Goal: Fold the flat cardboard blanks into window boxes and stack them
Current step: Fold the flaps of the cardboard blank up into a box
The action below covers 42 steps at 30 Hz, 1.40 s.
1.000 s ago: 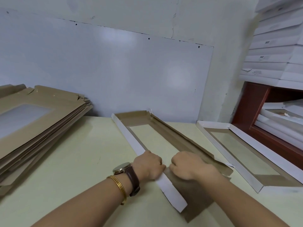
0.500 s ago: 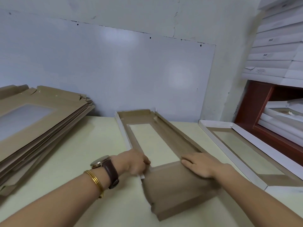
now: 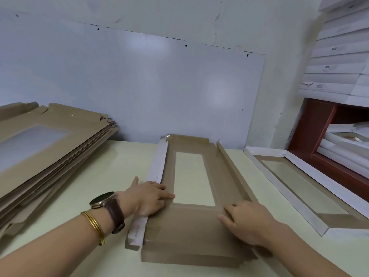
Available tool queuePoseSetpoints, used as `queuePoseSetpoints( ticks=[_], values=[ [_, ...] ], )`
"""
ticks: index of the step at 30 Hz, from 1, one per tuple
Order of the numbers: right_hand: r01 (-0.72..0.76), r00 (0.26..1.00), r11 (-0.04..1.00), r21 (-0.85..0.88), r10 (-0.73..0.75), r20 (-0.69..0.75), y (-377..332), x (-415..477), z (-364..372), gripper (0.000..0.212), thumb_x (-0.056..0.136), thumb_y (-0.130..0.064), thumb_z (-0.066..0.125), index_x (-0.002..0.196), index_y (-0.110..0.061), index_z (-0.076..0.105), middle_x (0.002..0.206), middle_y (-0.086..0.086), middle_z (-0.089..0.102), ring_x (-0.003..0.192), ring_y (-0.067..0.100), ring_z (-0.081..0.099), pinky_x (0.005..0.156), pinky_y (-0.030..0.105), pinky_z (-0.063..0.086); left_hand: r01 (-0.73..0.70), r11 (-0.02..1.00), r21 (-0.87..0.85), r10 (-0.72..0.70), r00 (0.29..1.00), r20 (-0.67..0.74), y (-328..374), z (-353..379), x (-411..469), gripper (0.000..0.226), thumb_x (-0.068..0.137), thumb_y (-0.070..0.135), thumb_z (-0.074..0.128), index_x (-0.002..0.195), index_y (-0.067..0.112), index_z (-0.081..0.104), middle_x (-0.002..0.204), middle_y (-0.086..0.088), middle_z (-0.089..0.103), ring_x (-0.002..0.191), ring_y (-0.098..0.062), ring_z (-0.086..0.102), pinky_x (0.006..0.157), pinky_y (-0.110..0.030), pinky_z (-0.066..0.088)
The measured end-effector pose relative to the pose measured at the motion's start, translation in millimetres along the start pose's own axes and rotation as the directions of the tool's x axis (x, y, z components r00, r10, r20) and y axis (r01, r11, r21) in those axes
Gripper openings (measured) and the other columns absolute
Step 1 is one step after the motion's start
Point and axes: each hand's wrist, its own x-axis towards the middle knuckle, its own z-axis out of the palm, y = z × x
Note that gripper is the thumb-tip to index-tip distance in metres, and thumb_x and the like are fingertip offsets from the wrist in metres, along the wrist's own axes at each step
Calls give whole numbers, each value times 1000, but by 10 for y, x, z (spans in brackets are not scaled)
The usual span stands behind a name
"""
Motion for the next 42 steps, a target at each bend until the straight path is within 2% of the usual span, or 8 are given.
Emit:
queuePoseSetpoints(
  ticks=[7, 13, 16, 20, 28, 31, 34, 42],
  values=[
    [-26, 999, 998, 50, 27, -20, -108, -113, 22, 49, 99, -56, 25, 115, -20, 53, 123, 4, 52, 116, 23, 46, 93, 36, 42, -53, 998, 35, 56, 994, -95, -69, 123, 51, 43, 102, 38, 29, 145, 46, 30, 152, 9, 28, 140, -17, 23, 110, -39, 31],
    [193, 963, 969, 156, -156, -218, 46, -223, 172, 39, 98, -45, 39, 132, -29, 46, 130, -11, 40, 118, 12, 31, 98, 27, 37, -36, 967, 252, 107, 956, -275, -133, 66, 3, 49, 90, 16, 40, 135, 32, 50, 147, 12, 37, 145, -20, 15, 116, -35, 17],
    [362, 906, 897, 253, -274, -324, 77, -303, 204, 33, 94, -24, 44, 125, -25, 56, 119, -12, 47, 111, 7, 39, 92, 24, 40, -209, 927, 312, 321, 872, -370, -161, 7, -90, 55, 76, 0, 42, 123, 21, 61, 139, 6, 50, 143, -21, 25, 117, -35, 18],
    [424, 895, 828, 366, -321, -311, 122, -379, 257, 51, 83, -1, 41, 123, -24, 61, 121, -20, 53, 110, -5, 44, 91, 21, 43, -305, 912, 274, 377, 886, -270, -202, 16, -266, 35, 79, 3, 45, 106, 20, 60, 119, 1, 58, 119, -21, 50, 91, -29, 42],
    [334, 938, 800, 499, -332, -97, 188, -439, 147, 73, 70, -16, 43, 139, -38, 47, 135, -41, 29, 127, -23, 22, 98, 1, 25, -235, 971, -40, 234, 972, -32, -211, -113, -444, 39, 78, 9, 47, 111, 27, 60, 76, 14, 57, 79, -13, 51, 70, -15, 35],
    [316, 942, 820, 478, -332, -52, 182, -394, 126, 66, 77, -25, 47, 142, -40, 42, 131, -49, 18, 124, -28, 15, 96, -4, 20, -143, 985, -98, 152, 985, 87, -104, -73, -413, 44, 91, 39, 51, 135, 35, 45, 108, 11, 61, 103, -17, 56, 89, -24, 42],
    [309, 948, 844, 439, -309, -73, 204, -278, 153, 55, 88, -27, 50, 142, -35, 43, 129, -44, 24, 122, -26, 18, 96, -3, 19, -46, 995, -90, 63, 979, 196, -31, 4, -328, 67, 90, 56, 46, 150, 38, 21, 149, 3, 31, 136, -24, 35, 111, -40, 31],
    [245, 969, 898, 366, -244, -48, 262, 49, 252, 55, 97, -47, 43, 148, -28, 36, 141, -20, 30, 127, -8, 18, 101, 3, 11, -50, 932, -360, 59, 998, 16, -95, 105, -175, 87, 69, 57, 62, 147, 26, 36, 143, 11, 25, 133, -18, 30, 113, -36, 28]
  ],
)
